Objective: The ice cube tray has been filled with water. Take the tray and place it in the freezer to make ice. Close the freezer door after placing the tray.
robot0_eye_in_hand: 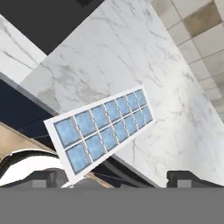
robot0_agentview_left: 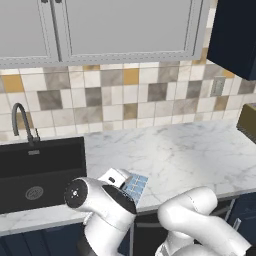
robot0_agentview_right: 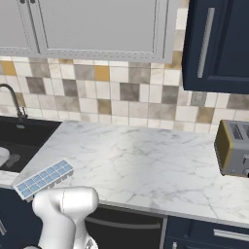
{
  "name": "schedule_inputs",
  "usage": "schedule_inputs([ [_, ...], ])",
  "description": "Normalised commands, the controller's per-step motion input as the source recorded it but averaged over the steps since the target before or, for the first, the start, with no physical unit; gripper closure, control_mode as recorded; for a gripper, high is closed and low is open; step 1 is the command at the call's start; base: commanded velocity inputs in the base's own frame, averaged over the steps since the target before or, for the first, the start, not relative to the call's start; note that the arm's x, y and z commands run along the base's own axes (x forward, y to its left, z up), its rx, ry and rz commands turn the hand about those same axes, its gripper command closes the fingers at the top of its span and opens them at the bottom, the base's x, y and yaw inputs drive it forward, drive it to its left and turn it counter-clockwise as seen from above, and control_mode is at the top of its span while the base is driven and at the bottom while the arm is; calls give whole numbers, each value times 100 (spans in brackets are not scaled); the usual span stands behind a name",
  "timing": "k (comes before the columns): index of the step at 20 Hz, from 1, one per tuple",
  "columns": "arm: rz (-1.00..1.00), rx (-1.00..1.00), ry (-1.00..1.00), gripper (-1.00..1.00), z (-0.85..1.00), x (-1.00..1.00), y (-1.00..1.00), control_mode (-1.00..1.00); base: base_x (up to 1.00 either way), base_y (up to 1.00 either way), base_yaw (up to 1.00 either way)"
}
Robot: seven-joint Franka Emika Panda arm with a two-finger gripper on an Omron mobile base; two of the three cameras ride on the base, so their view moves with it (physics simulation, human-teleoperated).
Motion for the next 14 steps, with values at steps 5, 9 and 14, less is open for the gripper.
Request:
schedule_inputs([
  [5,0,-26,-3,-100,-35,-3,0,-100,0,0,0],
  [9,0,-36,-12,-100,-66,0,0,-100,0,0,0],
  [14,1,-29,-16,-100,-45,0,0,-100,0,0,0],
])
